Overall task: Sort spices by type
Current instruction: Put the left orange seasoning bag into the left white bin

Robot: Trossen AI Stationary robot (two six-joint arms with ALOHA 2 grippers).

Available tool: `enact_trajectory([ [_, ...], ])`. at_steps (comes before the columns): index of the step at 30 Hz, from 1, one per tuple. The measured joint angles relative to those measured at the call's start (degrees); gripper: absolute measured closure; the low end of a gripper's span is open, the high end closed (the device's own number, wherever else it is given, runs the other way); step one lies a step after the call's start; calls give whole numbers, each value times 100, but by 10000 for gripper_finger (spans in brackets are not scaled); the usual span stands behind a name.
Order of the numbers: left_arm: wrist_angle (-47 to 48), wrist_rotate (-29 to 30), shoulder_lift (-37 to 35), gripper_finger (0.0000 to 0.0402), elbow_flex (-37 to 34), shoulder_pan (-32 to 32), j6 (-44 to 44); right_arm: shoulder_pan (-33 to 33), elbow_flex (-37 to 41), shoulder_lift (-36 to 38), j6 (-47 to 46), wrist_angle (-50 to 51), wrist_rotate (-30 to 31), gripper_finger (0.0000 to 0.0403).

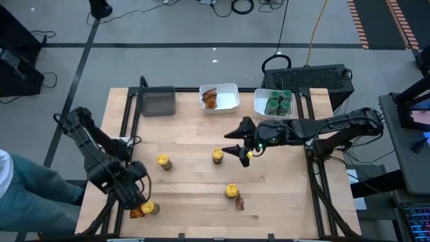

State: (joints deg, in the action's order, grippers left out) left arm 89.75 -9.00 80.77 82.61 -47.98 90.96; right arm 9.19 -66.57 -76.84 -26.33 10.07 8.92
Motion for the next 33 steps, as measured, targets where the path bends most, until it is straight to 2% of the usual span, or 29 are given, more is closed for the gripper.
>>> enact_trajectory([
  [3, -26, -214, 0, 279, -226, -211, 499, 178, 0, -58, -297, -19, 6, 140],
  [8, -338, -244, -2, 279, -535, -473, 849, 448, 0, -236, -558, -40, 166, 140],
  [19, -1353, -212, -1, 279, -1267, -571, 1073, 620, 0, -373, -752, -94, 188, 140],
  [22, -1611, -212, -1, 279, -1316, -573, 1076, 620, 0, -382, -752, -88, 187, 140],
  [33, -1650, -153, 0, 279, -1318, -580, 1382, 614, 0, -382, -688, -7, 148, 140],
])
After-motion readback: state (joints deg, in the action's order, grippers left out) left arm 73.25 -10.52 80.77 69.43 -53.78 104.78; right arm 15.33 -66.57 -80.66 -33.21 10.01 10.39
